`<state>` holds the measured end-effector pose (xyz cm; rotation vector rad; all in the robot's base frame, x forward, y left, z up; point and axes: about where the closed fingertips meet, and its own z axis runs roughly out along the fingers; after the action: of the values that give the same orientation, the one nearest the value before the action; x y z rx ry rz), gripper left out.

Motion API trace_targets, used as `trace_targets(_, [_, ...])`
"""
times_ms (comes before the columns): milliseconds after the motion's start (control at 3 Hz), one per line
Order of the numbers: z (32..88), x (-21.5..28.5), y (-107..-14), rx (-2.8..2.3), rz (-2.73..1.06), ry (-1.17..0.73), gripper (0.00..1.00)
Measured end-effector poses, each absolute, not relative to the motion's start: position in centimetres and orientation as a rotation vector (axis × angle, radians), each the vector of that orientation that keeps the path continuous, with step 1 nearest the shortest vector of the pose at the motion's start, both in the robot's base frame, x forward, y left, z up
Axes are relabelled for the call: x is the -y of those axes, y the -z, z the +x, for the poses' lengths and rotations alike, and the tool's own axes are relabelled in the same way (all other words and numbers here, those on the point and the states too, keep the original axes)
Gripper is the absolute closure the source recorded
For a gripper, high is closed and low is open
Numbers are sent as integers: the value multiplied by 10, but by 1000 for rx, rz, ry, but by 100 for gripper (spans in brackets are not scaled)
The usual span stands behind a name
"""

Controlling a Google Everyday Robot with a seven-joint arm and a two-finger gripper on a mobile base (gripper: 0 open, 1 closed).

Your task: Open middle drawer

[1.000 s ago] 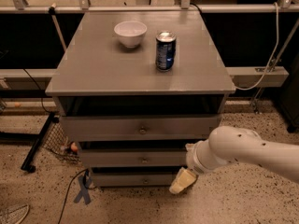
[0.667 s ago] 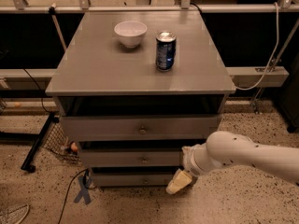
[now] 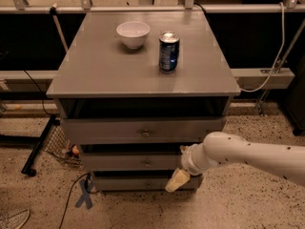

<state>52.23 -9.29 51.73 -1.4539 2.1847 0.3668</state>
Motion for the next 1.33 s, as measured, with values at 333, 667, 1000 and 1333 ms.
trace_targets(333, [537, 85, -509, -2152, -1469, -356, 0])
trace_targets(667, [543, 81, -498, -2159, -1478, -371, 0])
trace_targets(1000, [546, 75, -476, -2185, -1494, -422, 0])
trace_targets(1333, [546, 75, -476, -2185, -1494, -422, 0])
